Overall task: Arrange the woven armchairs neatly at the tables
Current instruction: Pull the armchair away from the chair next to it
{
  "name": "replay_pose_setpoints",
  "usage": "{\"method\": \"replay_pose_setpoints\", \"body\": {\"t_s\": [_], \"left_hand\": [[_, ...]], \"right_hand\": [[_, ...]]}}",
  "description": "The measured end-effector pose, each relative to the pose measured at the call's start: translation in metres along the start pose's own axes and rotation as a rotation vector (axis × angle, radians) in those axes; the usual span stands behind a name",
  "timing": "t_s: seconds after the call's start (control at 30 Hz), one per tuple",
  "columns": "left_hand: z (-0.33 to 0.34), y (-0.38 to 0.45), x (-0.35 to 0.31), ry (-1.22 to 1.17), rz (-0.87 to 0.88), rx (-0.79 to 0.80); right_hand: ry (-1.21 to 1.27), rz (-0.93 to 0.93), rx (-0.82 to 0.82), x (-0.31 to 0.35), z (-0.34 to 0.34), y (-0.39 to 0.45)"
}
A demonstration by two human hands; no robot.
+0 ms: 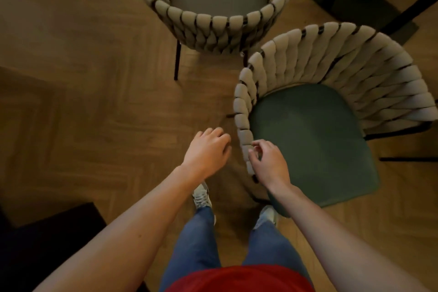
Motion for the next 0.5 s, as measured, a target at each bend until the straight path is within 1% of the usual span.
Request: {"method": "replay_pose_setpoints", "body": {"t_s": [0.13, 0.2, 0.33, 0.5], "left_hand": [[-0.022, 0.009, 0.027, 0.03, 0.062, 0.03], [-0.032, 0.018, 0.038, 0.046, 0.082, 0.021], [-0.06, 0.049, 0.047, 0.067, 0.132, -0.017], [-0.077, 0.106, 0.055, 0.107, 0.208, 0.04]], "right_hand": [[0.018, 0.026, -0.059, 0.036, 0.003, 0.021], [0.045, 0.032, -0.091, 0.048, 0.002, 0.035], [0.177, 0.089, -0.199, 0.06, -0.009, 0.065], [0.279, 0.164, -0.292, 0.066, -0.02, 0.108]]}}
Point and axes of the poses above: each hand's wrist, its own y-axis towards the middle knuckle, its own z-axis out of the palm, x = y × z, the point moved 8 cm from there along y, towards the middle knuckle, and after that the axes turned 2 degrees about -y, right-handed, at the moved point
